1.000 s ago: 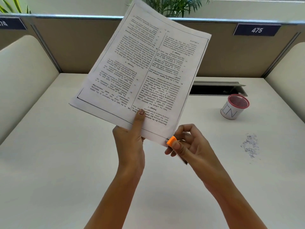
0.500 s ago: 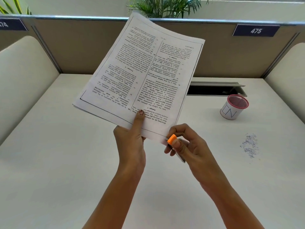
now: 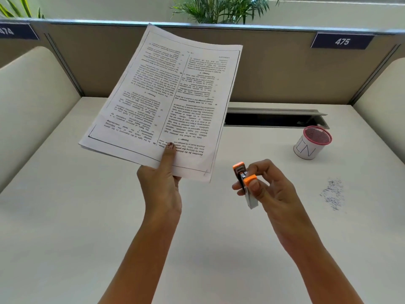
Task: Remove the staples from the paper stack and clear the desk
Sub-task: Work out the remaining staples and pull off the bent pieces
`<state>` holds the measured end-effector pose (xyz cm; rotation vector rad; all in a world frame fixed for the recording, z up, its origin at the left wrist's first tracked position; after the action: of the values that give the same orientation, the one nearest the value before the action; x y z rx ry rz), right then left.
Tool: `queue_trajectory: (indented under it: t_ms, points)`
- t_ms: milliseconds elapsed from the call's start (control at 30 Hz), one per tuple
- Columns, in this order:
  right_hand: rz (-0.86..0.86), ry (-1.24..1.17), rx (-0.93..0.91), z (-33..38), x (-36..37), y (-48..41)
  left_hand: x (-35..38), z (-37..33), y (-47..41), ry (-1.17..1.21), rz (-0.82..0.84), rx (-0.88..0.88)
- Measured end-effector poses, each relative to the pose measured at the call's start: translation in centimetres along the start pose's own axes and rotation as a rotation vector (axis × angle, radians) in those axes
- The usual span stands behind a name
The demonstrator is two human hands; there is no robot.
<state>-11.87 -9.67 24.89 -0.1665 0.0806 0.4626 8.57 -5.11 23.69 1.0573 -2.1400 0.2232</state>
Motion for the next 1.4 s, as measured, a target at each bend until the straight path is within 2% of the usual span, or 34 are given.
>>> queue_trajectory:
  t_ms: [167, 367, 467, 567, 667, 833, 1167, 1267, 1400]
  points:
    - [-0.192, 0.191, 0.016, -1.4, -2.5, 0.2, 0.2, 0.0, 0.0, 0.007, 0.013, 0.000]
    - [-0.462, 0.485, 0.250, -6.8, -7.2, 1.5, 0.1, 0.2, -0.1, 0.013, 0.005, -0.010]
    - [-0.574, 0.692, 0.291, -8.9, -9.1, 2.7, 0.1, 0.4, -0.1, 0.010, 0.002, -0.020]
    - [-0.655, 0.777, 0.312, -11.4, -10.3, 4.0, 0.1, 0.6, 0.0, 0.009, 0.000, -0.035]
    - [-0.684, 0.916, 0.339, -14.0, -10.9, 5.0, 0.0, 0.7, 0.1, 0.007, -0.007, -0.043]
    - [-0.639, 1.135, 0.412, -17.5, -10.9, 5.7, 0.2, 0.9, 0.4, 0.019, -0.007, -0.058]
    - [-0.612, 1.151, 0.396, -19.9, -9.8, 5.4, 0.5, 0.7, 0.5, 0.022, 0.029, -0.088]
    - [-0.617, 1.103, 0.289, -17.4, -9.1, 4.8, 0.6, 0.7, 0.8, 0.018, 0.049, -0.116]
    - [-0.597, 0.966, -0.155, -7.0, -5.8, 3.3, 0.9, 1.1, 0.9, -0.001, 0.070, -0.192]
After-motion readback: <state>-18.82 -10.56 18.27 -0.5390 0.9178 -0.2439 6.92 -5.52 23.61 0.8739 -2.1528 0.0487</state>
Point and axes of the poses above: each hand's wrist, its own y-axis away from the middle knuckle, its own x-axis out of the palm, z = x × y, the point moved 8 cm from there along -y, towards the middle knuckle, and after that the axes turned 11 degrees about y, right-handed, at the moved point
